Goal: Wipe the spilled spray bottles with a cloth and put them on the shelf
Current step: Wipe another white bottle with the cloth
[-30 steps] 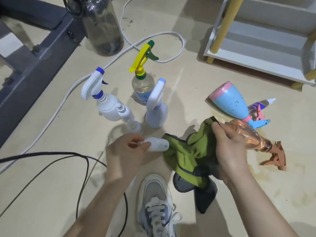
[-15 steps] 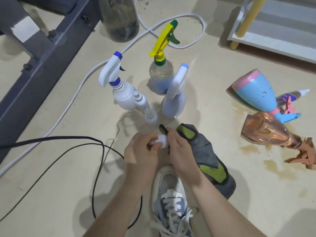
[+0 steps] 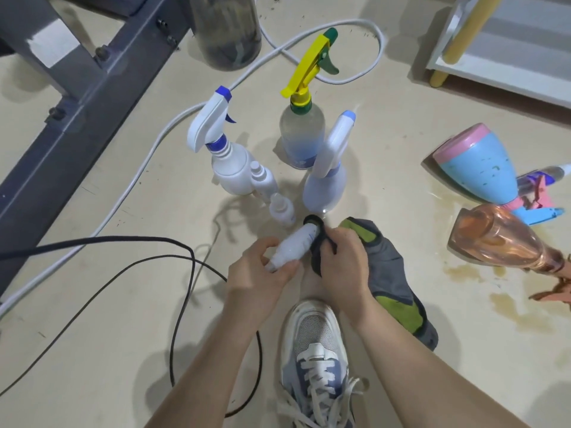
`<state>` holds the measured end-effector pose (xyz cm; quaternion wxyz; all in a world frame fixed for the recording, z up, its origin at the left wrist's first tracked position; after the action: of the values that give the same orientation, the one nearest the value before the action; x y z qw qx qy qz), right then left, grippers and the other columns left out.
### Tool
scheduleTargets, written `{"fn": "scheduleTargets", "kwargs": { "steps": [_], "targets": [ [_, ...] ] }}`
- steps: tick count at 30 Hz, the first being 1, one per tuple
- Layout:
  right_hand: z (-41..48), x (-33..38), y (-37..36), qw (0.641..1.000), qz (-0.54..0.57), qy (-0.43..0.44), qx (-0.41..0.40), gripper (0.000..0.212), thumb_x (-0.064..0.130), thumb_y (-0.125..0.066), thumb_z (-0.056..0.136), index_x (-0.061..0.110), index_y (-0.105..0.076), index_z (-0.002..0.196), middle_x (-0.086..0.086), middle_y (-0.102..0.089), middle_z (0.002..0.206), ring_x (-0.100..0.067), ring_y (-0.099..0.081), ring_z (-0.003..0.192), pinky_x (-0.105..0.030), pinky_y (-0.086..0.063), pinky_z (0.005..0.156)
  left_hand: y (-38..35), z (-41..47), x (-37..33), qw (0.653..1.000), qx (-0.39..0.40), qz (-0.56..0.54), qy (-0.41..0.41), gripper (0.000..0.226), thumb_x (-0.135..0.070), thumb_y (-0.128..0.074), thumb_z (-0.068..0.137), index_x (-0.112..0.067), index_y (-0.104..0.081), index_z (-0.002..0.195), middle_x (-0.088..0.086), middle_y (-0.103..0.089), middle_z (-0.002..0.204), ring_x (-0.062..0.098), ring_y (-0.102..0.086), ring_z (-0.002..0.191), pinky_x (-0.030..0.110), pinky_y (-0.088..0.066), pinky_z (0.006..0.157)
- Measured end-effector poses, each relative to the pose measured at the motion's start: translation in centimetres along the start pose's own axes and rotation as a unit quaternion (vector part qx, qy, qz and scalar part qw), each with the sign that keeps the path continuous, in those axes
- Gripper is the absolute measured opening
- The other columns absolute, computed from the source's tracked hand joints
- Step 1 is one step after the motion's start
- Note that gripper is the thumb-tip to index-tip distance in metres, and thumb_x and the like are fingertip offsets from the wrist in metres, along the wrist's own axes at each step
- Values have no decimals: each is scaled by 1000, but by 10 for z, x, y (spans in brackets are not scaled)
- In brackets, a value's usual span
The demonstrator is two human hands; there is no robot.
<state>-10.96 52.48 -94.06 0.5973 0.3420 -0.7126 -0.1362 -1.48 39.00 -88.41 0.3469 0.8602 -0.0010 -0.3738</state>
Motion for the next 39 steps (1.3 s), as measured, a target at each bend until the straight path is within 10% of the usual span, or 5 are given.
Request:
{"fn": "scheduleTargets", "kwargs": {
  "steps": [7, 19, 25, 30, 39],
  "targets": [
    [-56, 19, -16, 981, 9, 170, 96, 55, 10, -31, 91, 9, -45, 145, 5, -34, 152, -10, -22, 145, -9, -9, 115, -7, -1, -3, 998, 21, 12, 61, 49, -33, -46, 101, -16, -54, 56, 0, -49, 53, 22, -48, 51, 26, -28, 47],
    [-60, 34, -5, 978, 4, 170, 122, 48, 15, -40, 91, 21, -60, 134, 21, -44, 141, 1, -23, 140, -1, -15, 106, -31, -9, 3, 883, 178, -247, 358, 50, -46, -33, 103, -20, -40, 61, -5, -31, 41, 5, -24, 27, 12, -13, 29],
    [8, 6, 10, 998, 28, 7, 53, 19, 18, -41, 89, 13, -60, 90, 3, -55, 87, -19, -49, 78, -31, -39, 72, -30, -13, -2, 934, 154, -191, 258, 51, -43, -36, 103, -13, -51, 65, -2, -38, 45, 7, -31, 29, 13, -21, 31],
    [-59, 24, 8, 989, 1, 114, 95, 37, 11, -52, 94, 24, -67, 124, 23, -54, 131, 3, -40, 129, -6, -27, 103, -14, -6, 0, 996, 2, 80, 44, 23, -27, -61, 86, -16, -69, 68, 1, -66, 59, 23, -63, 64, 34, -53, 63],
    [-42, 32, 32, 969, 207, -26, 130, 37, 6, -50, 95, 28, -59, 66, 15, -51, 63, -5, -45, 63, -26, -40, 63, -11, -24, -14, 991, -98, -53, -68, 18, -16, -79, 70, -29, -71, 80, -10, -68, 76, 9, -64, 76, 30, -53, 72]
  ]
}}
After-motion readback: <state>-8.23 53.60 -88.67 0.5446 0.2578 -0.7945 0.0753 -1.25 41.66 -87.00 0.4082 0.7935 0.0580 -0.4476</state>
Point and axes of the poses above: each hand's wrist, its own z-axis towards the middle knuckle, its own y-axis out of the back of the hand, x = y × z, the point moved 4 cm from there along z, towards the middle knuckle
